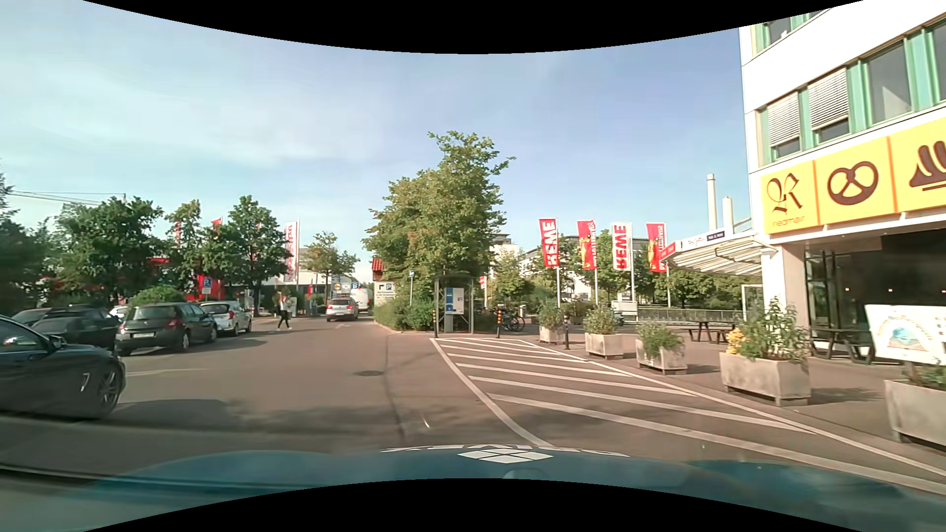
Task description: Follow the waypoints while adhering to traffic rules and regulations
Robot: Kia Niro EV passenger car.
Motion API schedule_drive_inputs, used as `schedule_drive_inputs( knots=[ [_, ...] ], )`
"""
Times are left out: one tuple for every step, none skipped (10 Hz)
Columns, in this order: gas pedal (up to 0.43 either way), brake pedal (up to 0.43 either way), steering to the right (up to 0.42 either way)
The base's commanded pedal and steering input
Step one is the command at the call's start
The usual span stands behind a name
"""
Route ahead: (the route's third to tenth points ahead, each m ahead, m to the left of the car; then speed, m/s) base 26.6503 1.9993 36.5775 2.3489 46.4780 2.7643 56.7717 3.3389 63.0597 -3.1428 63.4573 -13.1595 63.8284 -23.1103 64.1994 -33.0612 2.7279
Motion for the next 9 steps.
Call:
schedule_drive_inputs(
  knots=[
    [0.177, 0.0, -0.447],
    [0.157, 0.0, -0.414],
    [0.15, 0.0, -0.389],
    [0.15, 0.0, -0.364],
    [0.15, 0.0, -0.338],
    [0.15, 0.0, -0.313],
    [0.15, 0.0, -0.288],
    [0.138, 0.0, -0.268],
    [0.118, 0.0, -0.248]
  ],
)
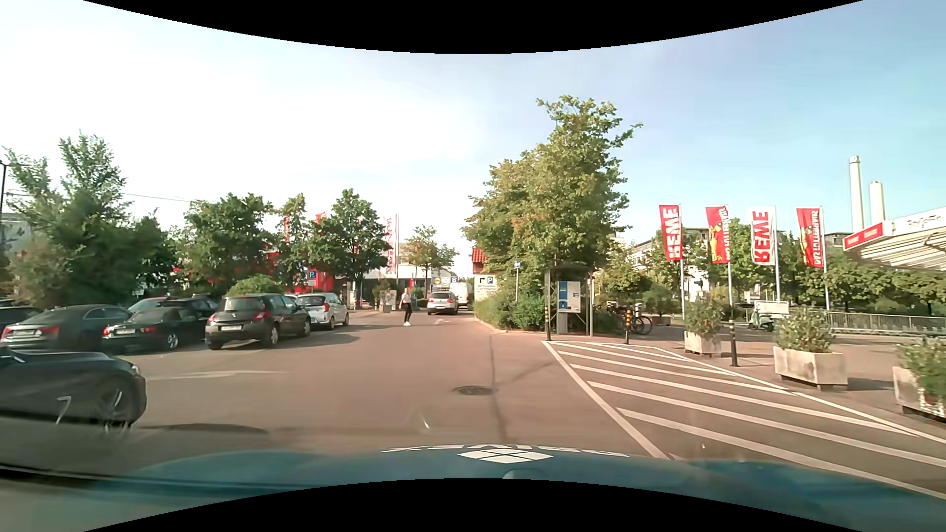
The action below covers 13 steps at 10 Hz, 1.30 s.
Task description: Follow the waypoints while adhering to traffic rules and regulations
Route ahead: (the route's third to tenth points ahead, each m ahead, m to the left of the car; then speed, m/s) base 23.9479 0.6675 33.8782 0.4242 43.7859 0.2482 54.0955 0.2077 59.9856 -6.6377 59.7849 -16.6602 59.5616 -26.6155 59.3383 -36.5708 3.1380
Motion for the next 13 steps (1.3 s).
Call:
schedule_drive_inputs(
  knots=[
    [0.079, 0.0, -0.223],
    [0.079, 0.0, -0.195],
    [0.079, 0.0, -0.173],
    [0.079, 0.0, -0.156],
    [0.079, 0.0, -0.136],
    [0.079, 0.0, -0.12],
    [0.079, 0.0, -0.104],
    [0.079, 0.0, -0.087],
    [0.079, 0.0, -0.07],
    [0.079, 0.0, -0.06],
    [0.079, 0.0, -0.054],
    [0.079, 0.0, -0.05],
    [0.079, 0.0, -0.047]
  ],
)
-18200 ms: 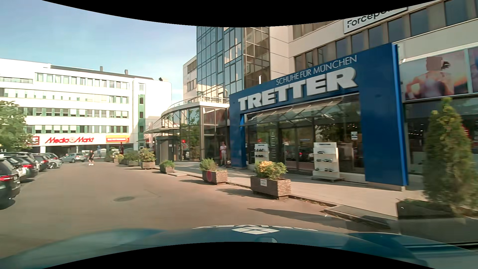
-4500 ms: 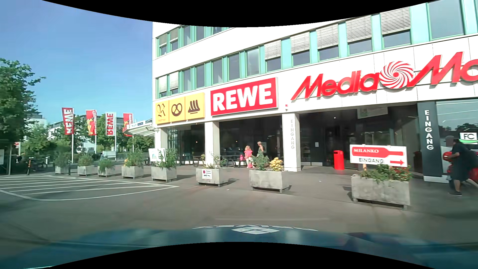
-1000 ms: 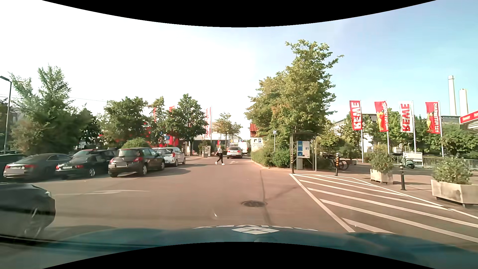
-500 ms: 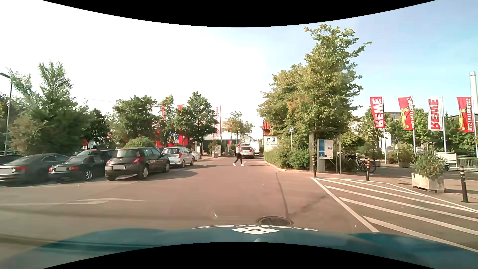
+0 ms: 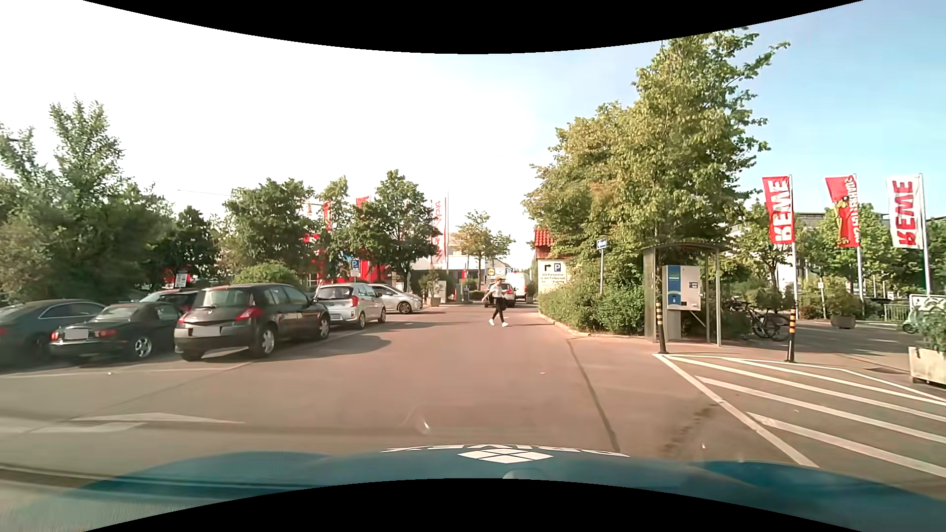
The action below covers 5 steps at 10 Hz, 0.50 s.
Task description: Follow the waypoints while adhering to traffic rules and regulations
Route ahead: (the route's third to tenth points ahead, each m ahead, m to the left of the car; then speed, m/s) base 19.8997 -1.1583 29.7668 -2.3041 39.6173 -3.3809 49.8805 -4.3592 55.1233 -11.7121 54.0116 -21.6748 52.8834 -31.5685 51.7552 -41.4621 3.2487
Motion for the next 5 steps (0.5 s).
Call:
schedule_drive_inputs(
  knots=[
    [0.079, 0.0, -0.045],
    [0.079, 0.0, -0.039],
    [0.079, 0.0, -0.029],
    [0.079, 0.0, -0.017],
    [0.079, 0.0, -0.009]
  ],
)
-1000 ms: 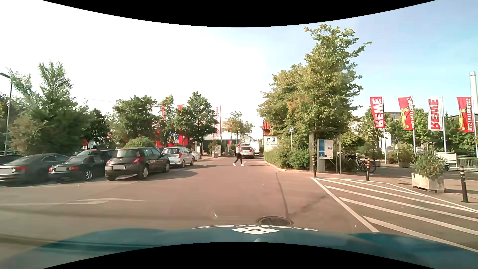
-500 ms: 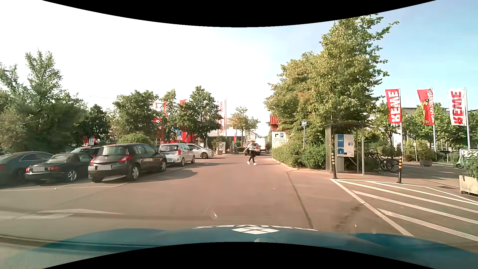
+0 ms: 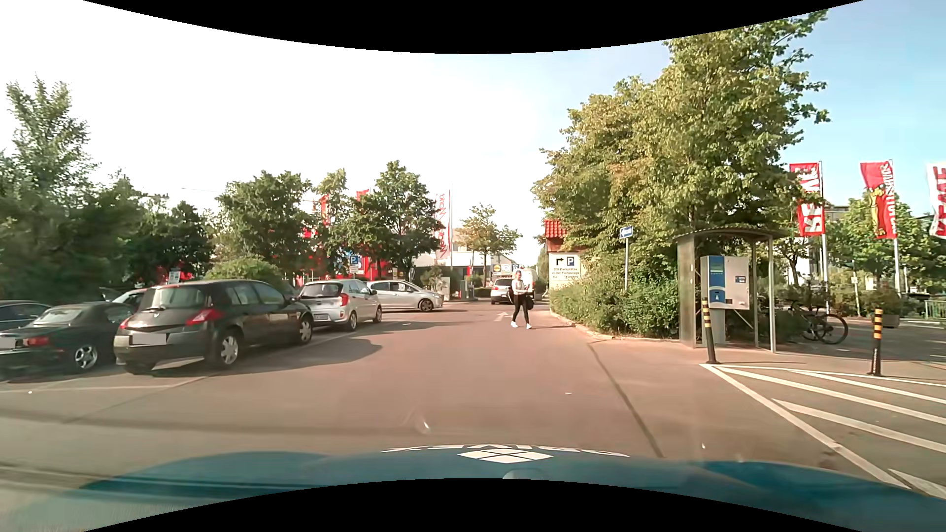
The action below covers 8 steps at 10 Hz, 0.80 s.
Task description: Follow the waypoints while adhering to traffic rules and regulations
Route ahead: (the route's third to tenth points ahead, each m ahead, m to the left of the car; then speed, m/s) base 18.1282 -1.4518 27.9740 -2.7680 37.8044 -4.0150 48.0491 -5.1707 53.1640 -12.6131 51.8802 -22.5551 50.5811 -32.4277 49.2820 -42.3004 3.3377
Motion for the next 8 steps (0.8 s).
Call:
schedule_drive_inputs(
  knots=[
    [0.079, 0.0, -0.009],
    [0.079, 0.0, -0.009],
    [0.079, 0.0, -0.008],
    [0.079, 0.0, -0.003],
    [0.079, 0.0, 0.002],
    [0.079, 0.0, 0.003],
    [0.067, 0.0, -0.002],
    [0.059, 0.0, -0.01]
  ],
)
